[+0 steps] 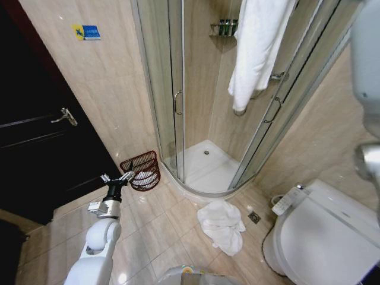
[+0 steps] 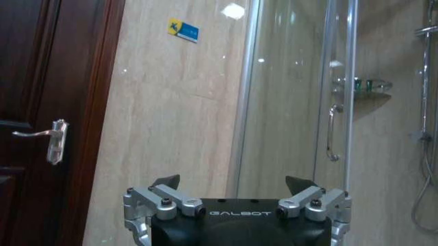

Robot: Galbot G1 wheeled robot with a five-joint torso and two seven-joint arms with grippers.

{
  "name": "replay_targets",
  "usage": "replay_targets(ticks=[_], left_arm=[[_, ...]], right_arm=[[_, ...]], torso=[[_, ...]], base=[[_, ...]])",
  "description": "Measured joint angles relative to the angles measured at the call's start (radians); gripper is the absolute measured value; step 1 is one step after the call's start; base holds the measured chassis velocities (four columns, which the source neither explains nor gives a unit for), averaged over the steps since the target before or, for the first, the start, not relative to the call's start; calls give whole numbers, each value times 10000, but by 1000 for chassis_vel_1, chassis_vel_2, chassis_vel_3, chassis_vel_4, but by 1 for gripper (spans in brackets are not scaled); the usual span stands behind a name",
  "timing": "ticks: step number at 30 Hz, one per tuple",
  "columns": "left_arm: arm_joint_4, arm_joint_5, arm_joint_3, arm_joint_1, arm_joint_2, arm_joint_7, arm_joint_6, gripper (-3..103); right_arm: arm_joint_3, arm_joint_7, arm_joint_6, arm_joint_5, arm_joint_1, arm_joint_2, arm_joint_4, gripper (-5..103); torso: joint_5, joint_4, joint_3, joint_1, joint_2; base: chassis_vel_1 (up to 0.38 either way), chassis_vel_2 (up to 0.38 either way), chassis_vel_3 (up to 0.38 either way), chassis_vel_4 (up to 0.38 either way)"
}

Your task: Discard the used towel into the hamper.

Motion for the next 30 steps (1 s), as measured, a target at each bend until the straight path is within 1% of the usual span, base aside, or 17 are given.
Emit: replay_targets(ticks=[1, 2, 3, 5, 7, 8, 11, 12, 16, 17, 19, 20, 21, 24, 25, 28, 30], left_arm=[[0, 0, 0, 0, 0, 0, 0, 100], [6, 8, 15, -8, -7, 5, 0, 100], [17, 32, 69, -31, -29, 35, 0, 100], [19, 38, 85, -39, -31, 47, 0, 100], [17, 52, 116, -46, -40, 74, 5, 100], [17, 52, 116, -46, -40, 74, 5, 100], [-10, 74, 118, -58, -15, 86, 26, 100], [-10, 74, 118, -58, -15, 86, 26, 100], [-48, 188, 155, -61, -47, 93, 50, 100], [-48, 188, 155, -61, -47, 93, 50, 100], [-76, 276, 221, -56, -117, 98, 60, 100], [-76, 276, 221, -56, -117, 98, 60, 100], [-79, 329, 245, -49, -156, 98, 61, 100], [-129, 389, 245, 24, -209, 101, 60, 100], [-129, 389, 245, 24, -209, 101, 60, 100], [-164, 388, 186, 68, -203, 99, 54, 100], [-175, 363, 153, 87, -169, 98, 47, 100]], right_arm=[[0, 0, 0, 0, 0, 0, 0, 9], [49, 23, -7, 108, -205, -223, 198, 9], [215, 23, -21, 332, -824, -778, 701, 9], [308, 20, -23, 435, -1032, -963, 876, 9], [827, -57, -10, 915, -2094, -1675, 1664, 9], [827, -57, -10, 915, -2094, -1675, 1664, 9], [2289, -566, 325, 1089, -4390, -2513, 2914, 9], [2289, -566, 325, 1089, -4390, -2513, 2914, 9], [4000, -739, 395, 1085, -7105, -3004, 4291, 9], [4000, -739, 395, 1085, -7105, -3004, 4291, 9], [4874, -392, 524, 1007, -8589, -3034, 5092, 9], [4874, -392, 524, 1007, -8589, -3034, 5092, 9], [5225, -162, 633, 885, -9344, -2963, 5443, 9], [6066, 60, 673, 410, -11165, -2510, 6200, 9], [6066, 60, 673, 410, -11165, -2510, 6200, 9], [6415, 59, 693, -90, -12307, -2079, 6596, 9], [6630, -9, 721, -658, -13576, -1559, 7008, 9]], torso=[[0, 0, 0, 0, 0], [-1, -1, 0, 0, 0], [8, 0, 1, 0, 0], [7, 0, 2, 0, -1], [9, -2, 3, 2, -1], [9, -2, 3, 2, -1], [8, -2, 3, 3, -1], [8, -2, 3, 3, -1], [12, -3, 4, 2, -2], [12, -3, 4, 2, -2], [8, -3, 5, 2, -3], [8, -3, 5, 2, -3], [6, -4, 4, 2, -3], [4, -2, 3, 2, -2], [4, -2, 3, 2, -2], [4, -1, 3, 2, -3], [9, -3, 4, 2, -3]], base=[[0, 0, 0, 0], [0, 0, 0, 0], [0, 0, 0, 0], [0, 0, 0, 0], [0, 0, 0, 0], [0, 0, 0, 0], [0, 0, 0, 0], [0, 0, 0, 0], [0, 0, 0, 0], [0, 0, 0, 0], [0, 0, 0, 0], [0, 0, 0, 0], [0, 0, 0, 0], [0, 0, 0, 0], [0, 0, 0, 0], [0, 0, 0, 0], [0, 0, 0, 0]])
